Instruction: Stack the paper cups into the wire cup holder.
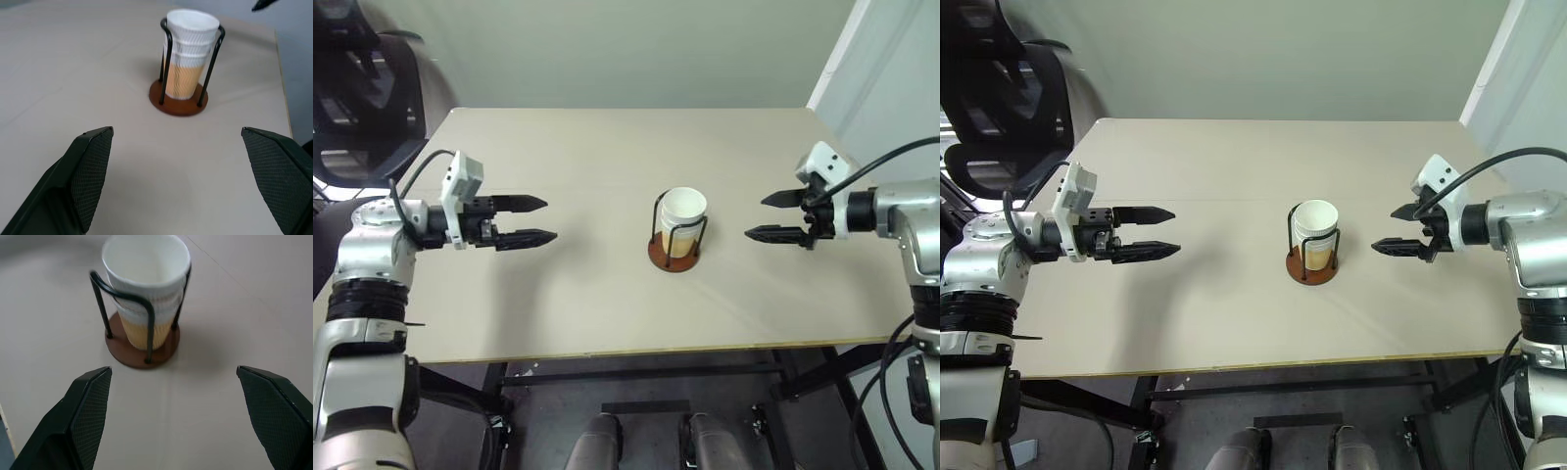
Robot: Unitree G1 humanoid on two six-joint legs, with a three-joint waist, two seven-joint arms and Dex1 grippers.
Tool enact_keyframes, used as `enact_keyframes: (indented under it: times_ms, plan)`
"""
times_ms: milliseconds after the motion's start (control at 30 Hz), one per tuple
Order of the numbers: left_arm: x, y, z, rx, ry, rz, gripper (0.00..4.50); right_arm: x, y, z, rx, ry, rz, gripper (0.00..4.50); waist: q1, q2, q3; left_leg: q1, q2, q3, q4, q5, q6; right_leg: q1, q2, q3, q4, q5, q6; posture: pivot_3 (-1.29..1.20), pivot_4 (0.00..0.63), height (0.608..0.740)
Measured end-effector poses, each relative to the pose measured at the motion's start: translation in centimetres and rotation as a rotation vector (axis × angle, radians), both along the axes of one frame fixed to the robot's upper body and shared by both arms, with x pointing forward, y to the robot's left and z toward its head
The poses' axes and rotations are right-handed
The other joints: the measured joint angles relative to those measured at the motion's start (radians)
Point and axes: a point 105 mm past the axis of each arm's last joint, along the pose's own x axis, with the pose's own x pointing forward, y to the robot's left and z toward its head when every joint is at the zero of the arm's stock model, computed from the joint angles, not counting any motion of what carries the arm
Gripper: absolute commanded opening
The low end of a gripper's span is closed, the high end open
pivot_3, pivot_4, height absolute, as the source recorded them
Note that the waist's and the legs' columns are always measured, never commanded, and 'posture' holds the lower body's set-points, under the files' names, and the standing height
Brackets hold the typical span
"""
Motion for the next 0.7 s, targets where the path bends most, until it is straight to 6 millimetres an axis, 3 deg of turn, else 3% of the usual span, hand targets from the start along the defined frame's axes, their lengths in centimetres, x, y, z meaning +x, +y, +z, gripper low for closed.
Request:
enact_keyframes:
  times_ms: [100, 367, 700]
  plan:
    - [-0.1, -0.4, 0.7, -0.01, -0.006, 0.003, 4.5, 0.4, 0.0, 0.3, 0.009, -0.034, -0.024, 4.13, -0.001, 0.0, 0.0, 0.001, 0.001, 0.0, 0.0, 0.002, 0.001, 0.002, 0.002, 0.001, -0.002, -0.001, 0.005, 0.0, 0.15, 0.74]
    - [-0.8, -0.8, 2.4, -0.02, -0.028, 0.022, 4.5, 1.4, 0.2, -0.5, -0.017, -0.073, -0.03, 4.13, 0.001, 0.0, 0.0, 0.0, 0.002, -0.002, 0.0, 0.0, -0.001, 0.002, 0.008, 0.006, -0.003, 0.001, 0.001, 0.0, 0.15, 0.74]
    - [-1.9, 0.5, 2.2, -0.004, -0.005, 0.069, 4.5, 0.9, 0.2, -1.6, -0.038, -0.045, -0.019, 4.13, 0.006, 0.0, 0.0, 0.0, 0.003, -0.002, -0.001, -0.004, -0.002, 0.001, 0.009, 0.006, -0.003, -0.003, 0.001, 0.0, 0.15, 0.74]
